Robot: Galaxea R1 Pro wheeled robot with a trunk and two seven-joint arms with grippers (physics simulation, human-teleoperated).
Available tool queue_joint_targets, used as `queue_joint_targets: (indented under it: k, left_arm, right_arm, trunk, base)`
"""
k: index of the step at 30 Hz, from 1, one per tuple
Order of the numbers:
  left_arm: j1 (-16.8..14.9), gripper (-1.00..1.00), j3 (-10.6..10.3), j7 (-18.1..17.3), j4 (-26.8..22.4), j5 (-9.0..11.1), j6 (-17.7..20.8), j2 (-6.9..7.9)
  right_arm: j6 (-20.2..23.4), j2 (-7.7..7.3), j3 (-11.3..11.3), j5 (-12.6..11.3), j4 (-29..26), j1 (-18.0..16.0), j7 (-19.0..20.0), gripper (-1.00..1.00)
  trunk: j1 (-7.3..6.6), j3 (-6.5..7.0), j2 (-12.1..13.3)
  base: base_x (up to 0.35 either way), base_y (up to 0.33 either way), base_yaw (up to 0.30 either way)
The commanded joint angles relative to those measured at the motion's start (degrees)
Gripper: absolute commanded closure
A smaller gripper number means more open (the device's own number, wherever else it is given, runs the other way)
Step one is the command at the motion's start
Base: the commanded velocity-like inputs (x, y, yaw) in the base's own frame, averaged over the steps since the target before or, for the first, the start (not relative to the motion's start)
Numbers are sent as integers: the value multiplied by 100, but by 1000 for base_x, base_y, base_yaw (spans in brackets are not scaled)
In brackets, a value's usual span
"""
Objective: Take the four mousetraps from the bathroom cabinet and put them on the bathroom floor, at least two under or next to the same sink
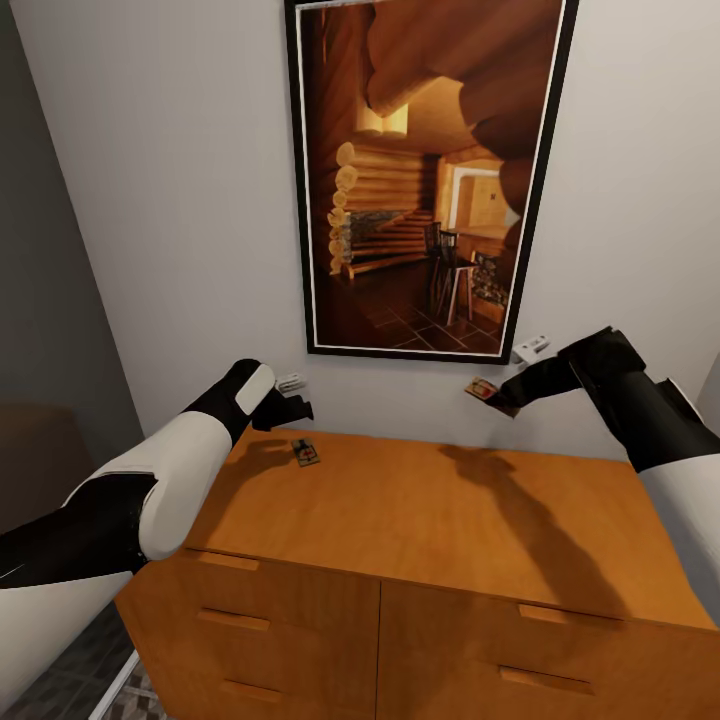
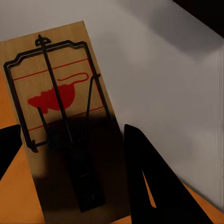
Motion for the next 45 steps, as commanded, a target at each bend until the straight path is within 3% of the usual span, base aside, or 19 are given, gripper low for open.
queue_joint_targets:
  k: [1, 12, 19, 23, 31, 45]
  left_arm:
    - [-3, -100, 30, 48, -7, 23, 17, -7]
    - [-3, -100, 34, 116, 7, -57, 17, -66]
    - [-3, -100, 40, 694, 11, -4, 73, -83]
    - [-3, -100, 41, 809, 9, 17, 311, -95]
    - [-3, -100, 35, 877, 7, 37, 767, -158]
    - [-3, -100, 53, 884, -138, 12, 865, -241]
  right_arm:
    - [26, -7, 13, 43, -6, -5, 36, 100]
    - [26, 8, 16, 75, 8, 1, 15, 100]
    - [26, 15, 13, 71, 21, 2, -47, 100]
    - [26, 10, 13, 63, 27, 2, -61, 100]
    - [26, -18, 9, 60, 29, 2, -91, 100]
    - [26, -26, 12, 60, 51, 2, -126, 100]
  trunk:
    - [0, -7, -4]
    - [0, -7, -4]
    - [0, -7, -4]
    - [0, -7, -4]
    - [0, -7, -4]
    - [0, -7, -4]
  base:
    - [0, 0, 0]
    - [0, 0, 0]
    - [0, 0, 0]
    - [0, 0, 0]
    - [0, 0, 0]
    - [0, 0, 0]
